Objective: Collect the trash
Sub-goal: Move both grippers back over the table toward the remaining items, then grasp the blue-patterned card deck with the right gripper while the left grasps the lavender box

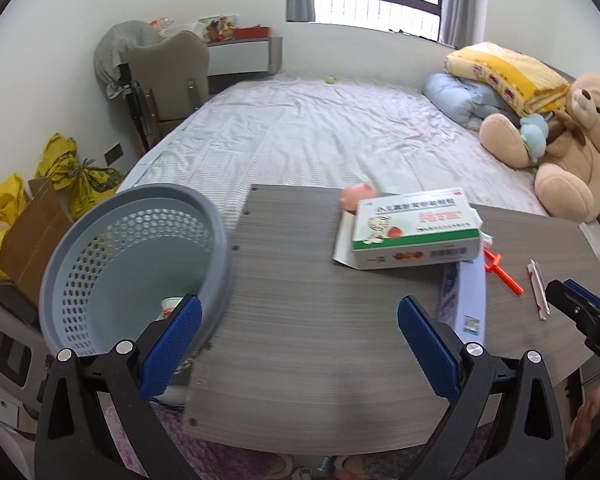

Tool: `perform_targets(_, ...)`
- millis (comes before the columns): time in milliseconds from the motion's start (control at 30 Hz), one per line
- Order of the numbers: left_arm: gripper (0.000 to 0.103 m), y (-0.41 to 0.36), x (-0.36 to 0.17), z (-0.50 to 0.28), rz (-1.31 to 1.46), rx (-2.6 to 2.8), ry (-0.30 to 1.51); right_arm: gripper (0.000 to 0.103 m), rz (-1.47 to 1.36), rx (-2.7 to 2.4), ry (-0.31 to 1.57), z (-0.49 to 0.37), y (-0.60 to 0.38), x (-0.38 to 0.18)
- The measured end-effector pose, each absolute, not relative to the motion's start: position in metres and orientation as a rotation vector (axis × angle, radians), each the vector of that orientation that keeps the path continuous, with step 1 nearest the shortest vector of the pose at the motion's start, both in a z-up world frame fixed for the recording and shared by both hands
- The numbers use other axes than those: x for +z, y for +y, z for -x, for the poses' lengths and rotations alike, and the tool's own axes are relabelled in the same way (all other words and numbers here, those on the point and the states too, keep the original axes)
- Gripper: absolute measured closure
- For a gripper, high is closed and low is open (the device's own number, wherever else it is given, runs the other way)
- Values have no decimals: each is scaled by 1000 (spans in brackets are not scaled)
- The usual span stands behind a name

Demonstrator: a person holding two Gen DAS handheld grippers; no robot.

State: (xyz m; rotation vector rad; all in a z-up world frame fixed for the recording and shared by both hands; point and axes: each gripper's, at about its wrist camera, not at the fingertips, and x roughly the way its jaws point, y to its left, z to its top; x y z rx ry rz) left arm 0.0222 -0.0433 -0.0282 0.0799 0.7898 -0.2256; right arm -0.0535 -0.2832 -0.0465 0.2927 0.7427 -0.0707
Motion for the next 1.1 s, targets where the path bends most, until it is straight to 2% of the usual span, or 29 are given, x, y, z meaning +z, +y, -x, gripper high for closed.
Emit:
perform_targets(233, 6, -80, -36, -20, -133, -276, 809, 42, -376, -152, 788, 56, -333, -75)
perform_targets(700, 6, -106, -43, -24, -177, -283, 839, 42, -290, -249, 858, 29, -354, -106)
perform_targets(900, 6, -111, -42, -25, -177, -285, 845, 51, -270, -255, 860, 26, -355, -108)
perform_targets(1000, 6, -115, -42, -25, -180, -286, 845, 66, -236, -267, 860, 26, -352, -109)
perform_targets(1067, 6, -117, -43, -25, -181, -286, 847, 80, -213, -273, 860, 25, -349, -109)
perform_targets(1100, 6, -117, -43, -25, -182, -287, 848, 83, -212, -273, 860, 25, -350, -109)
